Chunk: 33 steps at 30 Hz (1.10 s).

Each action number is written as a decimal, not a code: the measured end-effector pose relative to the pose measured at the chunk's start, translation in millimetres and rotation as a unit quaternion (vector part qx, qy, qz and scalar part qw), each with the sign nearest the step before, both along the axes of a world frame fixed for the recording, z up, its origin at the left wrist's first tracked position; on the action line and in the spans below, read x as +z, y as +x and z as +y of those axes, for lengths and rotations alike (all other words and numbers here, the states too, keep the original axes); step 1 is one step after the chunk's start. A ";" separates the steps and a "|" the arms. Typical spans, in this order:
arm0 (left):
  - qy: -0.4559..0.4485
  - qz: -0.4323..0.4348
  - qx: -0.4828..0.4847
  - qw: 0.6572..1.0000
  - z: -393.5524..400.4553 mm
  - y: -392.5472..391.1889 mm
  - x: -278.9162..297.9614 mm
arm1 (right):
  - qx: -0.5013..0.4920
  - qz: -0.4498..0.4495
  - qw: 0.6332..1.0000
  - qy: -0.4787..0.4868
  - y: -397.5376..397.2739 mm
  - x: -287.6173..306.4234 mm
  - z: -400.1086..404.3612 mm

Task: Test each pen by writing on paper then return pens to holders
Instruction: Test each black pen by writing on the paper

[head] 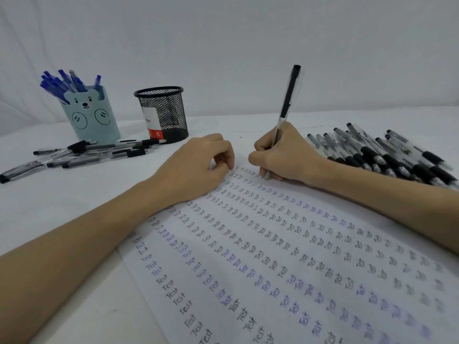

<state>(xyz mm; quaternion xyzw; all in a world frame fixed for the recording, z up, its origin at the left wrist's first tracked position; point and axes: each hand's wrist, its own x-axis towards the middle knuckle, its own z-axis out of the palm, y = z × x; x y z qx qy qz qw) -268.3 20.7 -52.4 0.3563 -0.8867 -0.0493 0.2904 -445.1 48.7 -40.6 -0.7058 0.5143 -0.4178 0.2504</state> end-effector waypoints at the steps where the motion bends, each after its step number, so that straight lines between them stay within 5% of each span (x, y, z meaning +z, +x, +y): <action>1: -0.001 0.001 0.000 1.000 -0.1 -0.2 -0.3 | 0.000 -0.002 1.000 0.003 -0.2 -0.1 -0.3; 33: 0.000 0.004 -0.001 1.000 -0.7 -0.5 -0.8 | -0.047 -0.001 0.999 -0.008 -0.6 -1.9 -3.1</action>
